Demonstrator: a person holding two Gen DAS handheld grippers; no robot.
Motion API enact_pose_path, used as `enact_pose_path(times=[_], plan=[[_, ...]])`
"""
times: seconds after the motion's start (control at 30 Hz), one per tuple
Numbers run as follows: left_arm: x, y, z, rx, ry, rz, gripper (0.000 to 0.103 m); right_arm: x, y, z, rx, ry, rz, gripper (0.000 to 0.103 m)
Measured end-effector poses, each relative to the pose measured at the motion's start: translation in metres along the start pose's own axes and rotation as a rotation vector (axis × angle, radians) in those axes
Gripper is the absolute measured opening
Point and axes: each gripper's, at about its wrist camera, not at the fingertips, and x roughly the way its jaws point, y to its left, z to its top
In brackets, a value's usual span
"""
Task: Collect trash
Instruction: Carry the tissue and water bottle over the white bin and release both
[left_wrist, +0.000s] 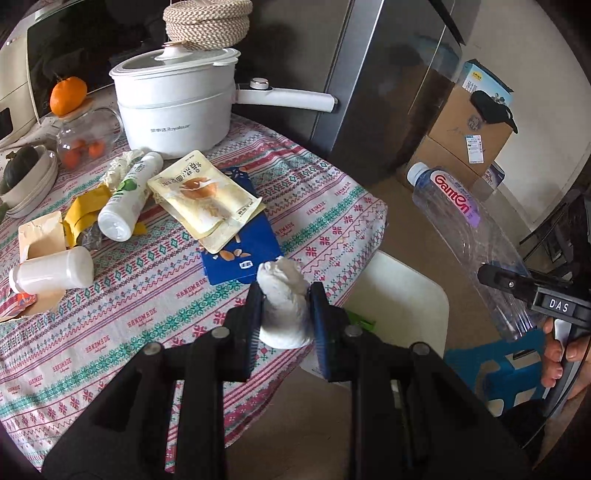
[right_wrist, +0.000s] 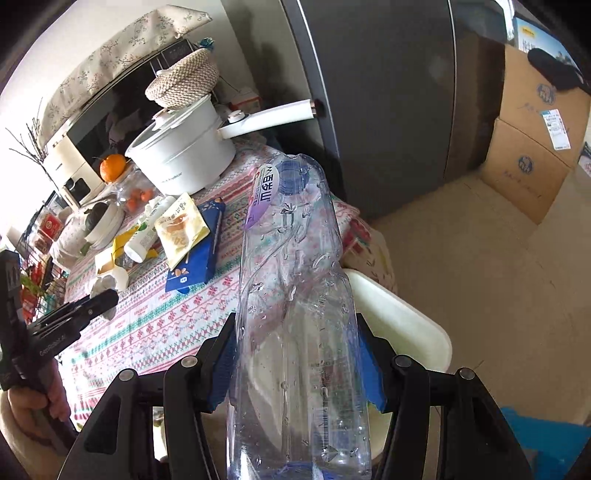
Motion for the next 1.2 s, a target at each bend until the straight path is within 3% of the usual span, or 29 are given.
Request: enact_pose_path(times=[0.2, 0.53, 0.63, 0.97, 1.2], plan=[[0.034, -0.05, -0.015, 0.116, 0.073, -0.028, 0.027, -0.007, -0.032, -0.022, 0.062, 0.03, -0.015, 0.059], [0.11, -0.12, -0.041, 0.257, 0.203, -0.071, 0.028, 0.026, -0.06, -0.052, 0.118, 0.16, -0.078, 0.059], [0.128, -0.127, -0.046, 0.305, 0.217, -0.047, 0.028, 0.038, -0.062, -0.054, 0.125, 0.192, -0.085, 0.059], [0.15, -0.126, -0.041, 0.306, 0.23, -0.025, 0.032, 0.048, -0.078, -0.069, 0.185, 0.265, -0.074, 0.06], [0.135, -0.124, -0.034, 0.306, 0.209, -0.064, 0.057, 0.053, -0.089, -0.075, 0.22, 0.302, -0.068, 0.06]])
